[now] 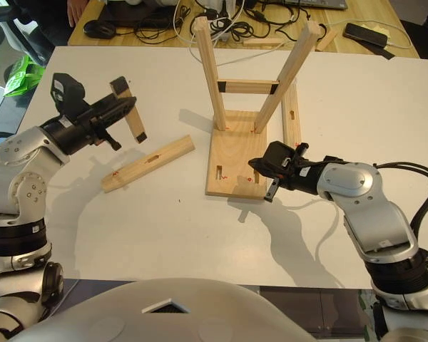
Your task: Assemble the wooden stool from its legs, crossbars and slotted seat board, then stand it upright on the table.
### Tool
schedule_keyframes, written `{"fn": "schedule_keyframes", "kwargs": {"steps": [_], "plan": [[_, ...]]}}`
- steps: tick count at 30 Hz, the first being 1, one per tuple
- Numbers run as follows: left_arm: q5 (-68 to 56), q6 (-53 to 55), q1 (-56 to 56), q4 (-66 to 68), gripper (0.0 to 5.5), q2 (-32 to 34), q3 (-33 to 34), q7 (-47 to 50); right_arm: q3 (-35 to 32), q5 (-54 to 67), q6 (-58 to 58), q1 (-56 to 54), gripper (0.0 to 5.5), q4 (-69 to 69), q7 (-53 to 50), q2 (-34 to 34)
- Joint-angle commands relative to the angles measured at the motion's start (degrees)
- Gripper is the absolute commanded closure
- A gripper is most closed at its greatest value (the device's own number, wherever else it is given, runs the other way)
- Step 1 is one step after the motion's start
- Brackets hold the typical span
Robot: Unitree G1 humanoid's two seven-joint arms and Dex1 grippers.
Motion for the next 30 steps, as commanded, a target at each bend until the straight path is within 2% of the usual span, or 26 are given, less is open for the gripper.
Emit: {"fn": "schedule_keyframes", "kwargs": {"steps": [1,7,14,30], "plan": [[1.0,-5.2,-0.9,5.2,5.1,3.0,-2.7,-6.9,-0.1,0.1,0.2,-0.3,5.5,-0.4,-0.4,0.6],[3.1,-7.5,-1.8,11.1,5.1,2.6,-6.4,-8.9,-0.3,0.5,0.6,-0.8,5.5,-0.8,-0.2,0.9],[2.9,-7.8,-0.9,11.4,5.1,-0.1,-6.5,-6.2,-0.4,0.9,1.2,-0.9,5.5,-1.4,0.4,0.5],[7.3,-12.5,-0.8,15.6,5.1,0.3,-8.2,-5.4,-1.3,5.3,4.7,-2.1,5.5,-4.0,-0.7,1.9]]}}
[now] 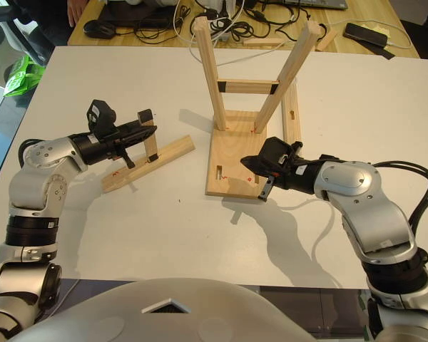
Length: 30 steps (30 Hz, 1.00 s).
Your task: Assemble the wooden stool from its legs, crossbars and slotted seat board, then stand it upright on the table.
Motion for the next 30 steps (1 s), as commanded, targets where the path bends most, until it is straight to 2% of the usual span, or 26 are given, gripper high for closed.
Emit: {"fn": "schedule_keyframes", "kwargs": {"steps": [1,7,14,19,23,30], "plan": [[1.6,-1.4,-0.4,1.7,5.1,0.4,-0.4,0.4,-0.2,0.6,0.8,-1.0,5.5,-0.7,-0.4,0.2],[2.0,1.2,-0.2,1.3,5.1,-0.1,-1.3,1.4,-0.4,0.6,0.7,-1.4,5.5,-0.6,-0.6,0.1],[4.0,1.3,-2.7,3.9,5.1,-8.9,-1.8,13.4,-0.4,0.9,0.2,-4.9,5.5,1.2,0.3,0.2],[7.2,-6.4,-6.8,13.8,5.1,-15.3,-2.5,19.3,-0.5,0.8,-0.8,-7.5,5.5,3.0,1.7,-0.9],[11.3,-17.8,-11.8,26.9,5.1,-20.4,-2.3,25.8,-0.4,0.4,-1.9,-9.8,5.5,5.0,3.1,-1.7],[15.9,-27.8,-12.9,34.5,5.1,-23.8,-3.4,29.9,-0.7,-0.2,-2.2,-11.4,5.5,5.7,3.6,-2.1]]}}
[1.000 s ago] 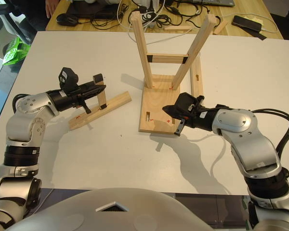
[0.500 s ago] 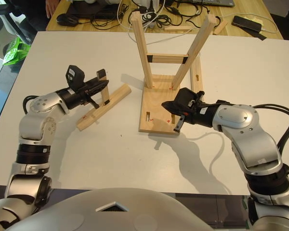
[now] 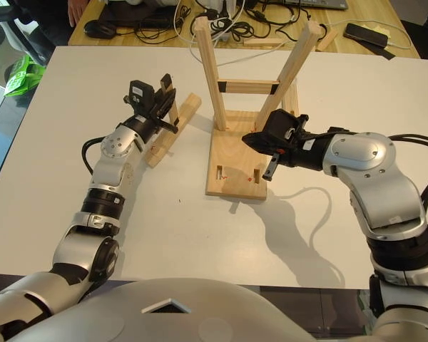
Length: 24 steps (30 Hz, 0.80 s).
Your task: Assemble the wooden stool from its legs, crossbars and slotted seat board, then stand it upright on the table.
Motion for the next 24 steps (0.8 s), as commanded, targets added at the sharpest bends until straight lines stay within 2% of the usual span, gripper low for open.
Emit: {"fn": "schedule_keyframes", "kwargs": {"steps": [1,5,12,19,24], "plan": [[2.9,-1.1,0.7,4.1,5.1,-0.7,-1.1,1.4,-0.5,-0.5,-0.3,-1.8,5.5,0.3,-0.2,-0.4],[5.0,-0.3,0.1,7.5,5.1,-0.9,-2.3,1.9,-0.7,-0.4,-0.1,-2.2,5.5,0.2,-0.6,0.0],[3.8,-2.1,-1.1,7.7,5.1,-1.2,-0.2,3.1,-0.2,-0.9,-0.6,-2.2,5.5,0.9,-0.9,-0.1],[3.0,-4.5,-1.4,5.9,4.05,-1.4,2.1,4.1,0.5,-1.3,-1.4,-2.1,5.5,1.4,-1.1,0.2],[3.9,-1.4,-2.5,-6.9,3.4,-0.9,2.2,6.0,0.4,-1.3,-1.4,-1.7,5.5,1.4,-1.3,0.4]]}}
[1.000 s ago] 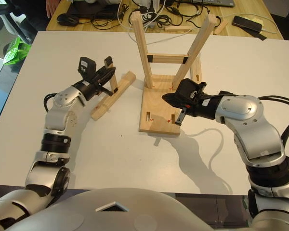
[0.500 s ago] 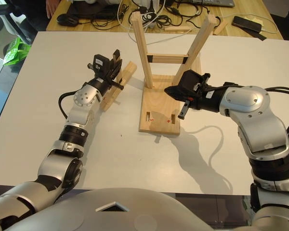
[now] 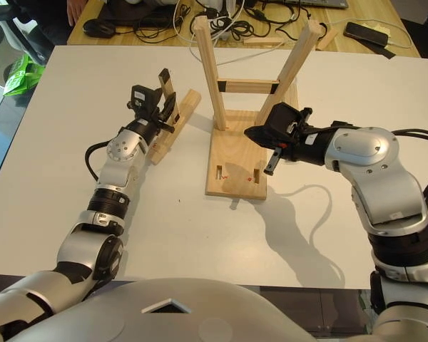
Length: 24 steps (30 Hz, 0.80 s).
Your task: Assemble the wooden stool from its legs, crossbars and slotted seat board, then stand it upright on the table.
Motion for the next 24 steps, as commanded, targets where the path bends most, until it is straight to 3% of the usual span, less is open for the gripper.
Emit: {"fn": "schedule_keyframes", "kwargs": {"steps": [1,5,11,14,20,24], "plan": [[0.6,4.8,-3.4,-11.2,3.2,0.9,0.7,1.9,0.1,-0.5,-0.2,-0.3,5.5,-0.1,-0.4,0.3],[-0.4,12.0,-16.9,-11.8,2.98,3.2,2.6,1.8,0.3,-1.0,-0.2,-0.5,5.5,0.0,-0.9,0.9],[2.3,18.9,-34.1,5.9,2.98,5.1,3.0,4.7,0.8,-1.9,-1.0,-1.1,5.5,0.5,-1.0,1.3],[3.8,23.7,-31.0,6.6,2.98,2.6,0.7,5.9,1.1,-2.3,-1.4,-1.0,5.5,0.7,-0.7,1.0],[9.4,28.1,-11.9,11.4,2.98,-0.7,-7.3,7.3,1.5,-2.8,-1.5,-0.8,5.5,0.9,-0.6,1.0],[9.4,25.2,-13.3,15.3,2.98,0.0,-5.7,10.7,1.7,-2.5,-1.1,-1.2,5.5,0.6,-0.9,1.7]]}}
